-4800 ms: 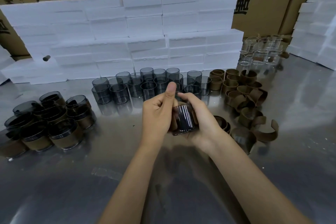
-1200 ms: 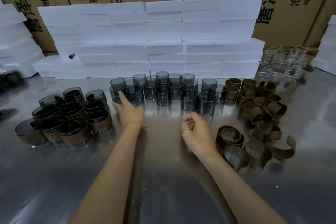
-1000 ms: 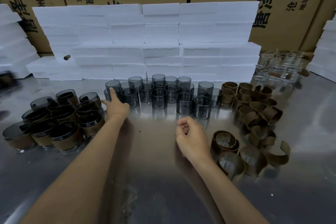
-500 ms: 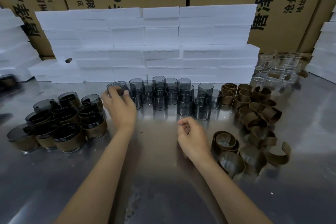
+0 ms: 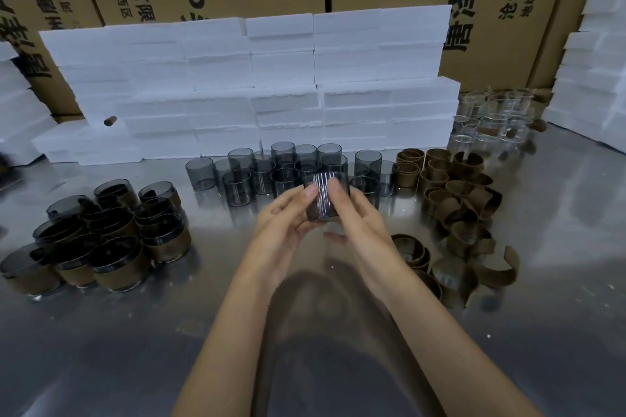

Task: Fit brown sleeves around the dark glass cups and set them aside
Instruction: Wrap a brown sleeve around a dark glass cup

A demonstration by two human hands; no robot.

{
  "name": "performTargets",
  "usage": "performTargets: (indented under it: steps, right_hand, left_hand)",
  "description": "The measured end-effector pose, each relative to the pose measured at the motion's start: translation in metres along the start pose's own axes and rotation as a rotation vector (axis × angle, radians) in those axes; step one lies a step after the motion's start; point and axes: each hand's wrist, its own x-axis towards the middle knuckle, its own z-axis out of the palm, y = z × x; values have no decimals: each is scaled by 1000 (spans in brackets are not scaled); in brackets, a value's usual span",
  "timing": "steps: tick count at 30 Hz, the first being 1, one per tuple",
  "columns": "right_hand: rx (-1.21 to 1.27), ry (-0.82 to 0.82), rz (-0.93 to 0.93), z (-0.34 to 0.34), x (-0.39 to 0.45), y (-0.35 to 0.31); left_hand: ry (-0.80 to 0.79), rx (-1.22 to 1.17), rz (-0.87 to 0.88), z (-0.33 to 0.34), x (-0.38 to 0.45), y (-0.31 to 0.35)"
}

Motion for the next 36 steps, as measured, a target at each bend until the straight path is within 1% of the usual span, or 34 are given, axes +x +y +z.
performTargets:
  steps: [3,6,9,11,15,19,21,26,29,31,32,34,36]
  right_hand:
    - [-30,-51,-19,-1,0,2]
    - [-43,7,-40,2,0,5]
    - [-87,86,-38,7,1,8]
    - [-127,129,-57,7,3,11]
    - [-187,159,-83,2,4,13]
    - [-244,330,-85,-8,10,7]
    - [-294,368,-89,-10,13,6]
    - [-401,418,-229,-15,12,8]
    - [-394,397,-261,-14,9,8]
    - [-266,345,-181,-11,6,4]
    - [-148,296,-106,-10,5,1]
    - [70,166,28,-8,4,-4]
    - [185,15,96,-8,1,-6]
  left_hand:
    - [-81,-5,-37,-1,-2,1]
    - [-88,32,-57,0,-3,0]
    - [-29,115,-25,3,-4,0]
    - [27,125,9,4,-4,-2]
    - [27,152,64,3,-5,-5]
    - [51,201,56,5,-3,-4]
    - [84,210,43,8,-2,-5]
    - [167,258,53,18,-3,-12]
    - [225,245,54,23,-3,-14]
    - [242,169,38,21,-3,-14]
    - [235,139,23,19,-2,-14]
    - [163,118,-5,19,-2,-14]
    - [83,127,-39,22,-3,-14]
